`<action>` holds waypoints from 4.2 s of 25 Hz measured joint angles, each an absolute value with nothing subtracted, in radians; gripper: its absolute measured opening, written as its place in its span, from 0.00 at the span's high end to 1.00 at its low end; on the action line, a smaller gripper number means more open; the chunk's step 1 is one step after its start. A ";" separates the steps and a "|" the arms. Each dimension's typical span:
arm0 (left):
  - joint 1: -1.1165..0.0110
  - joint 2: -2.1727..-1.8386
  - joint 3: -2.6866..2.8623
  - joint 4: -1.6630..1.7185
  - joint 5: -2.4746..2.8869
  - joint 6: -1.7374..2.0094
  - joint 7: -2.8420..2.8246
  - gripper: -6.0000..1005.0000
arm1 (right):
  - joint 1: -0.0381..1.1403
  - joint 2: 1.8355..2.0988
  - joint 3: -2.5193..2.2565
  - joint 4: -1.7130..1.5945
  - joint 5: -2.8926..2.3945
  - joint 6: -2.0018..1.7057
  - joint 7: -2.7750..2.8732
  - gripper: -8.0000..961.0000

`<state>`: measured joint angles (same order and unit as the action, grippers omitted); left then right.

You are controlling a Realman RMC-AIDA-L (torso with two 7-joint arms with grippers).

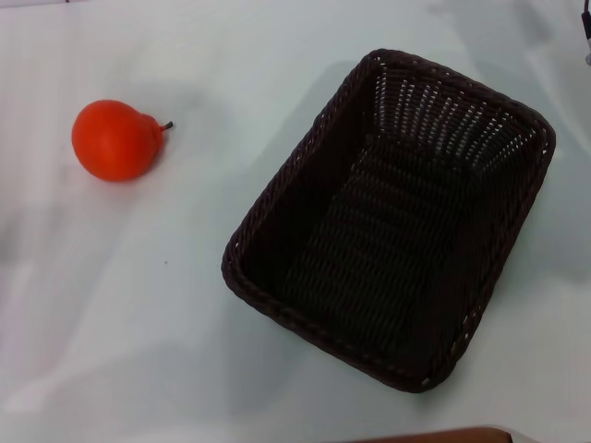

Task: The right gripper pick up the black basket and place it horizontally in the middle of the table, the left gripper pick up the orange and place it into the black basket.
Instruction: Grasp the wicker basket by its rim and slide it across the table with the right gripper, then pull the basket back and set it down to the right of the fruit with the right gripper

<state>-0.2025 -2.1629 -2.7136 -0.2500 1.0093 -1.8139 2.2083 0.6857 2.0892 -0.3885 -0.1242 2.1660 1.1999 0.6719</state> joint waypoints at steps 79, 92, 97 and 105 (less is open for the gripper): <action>-0.236 -2.158 -2.731 -0.256 1.006 -1.756 2.183 0.10 | 0.767 1.857 -0.503 -0.609 0.723 1.621 2.209 0.83; -0.245 -2.158 -2.723 -0.258 1.011 -1.746 2.183 0.12 | 0.669 1.947 -0.436 -0.593 0.754 1.512 2.359 0.83; -0.247 -2.158 -2.721 -0.259 1.014 -1.739 2.183 0.13 | 0.646 1.973 -0.415 -0.591 0.762 1.485 2.375 0.83; -0.245 -2.158 -2.720 -0.255 1.016 -1.734 2.183 0.14 | 0.616 1.992 -0.377 -0.581 0.769 1.439 2.386 0.83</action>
<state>-0.2453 -2.1583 -2.7197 -0.2552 1.0159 -1.7336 2.1828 0.6159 1.9925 -0.3774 -0.5815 0.7689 1.4392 2.3864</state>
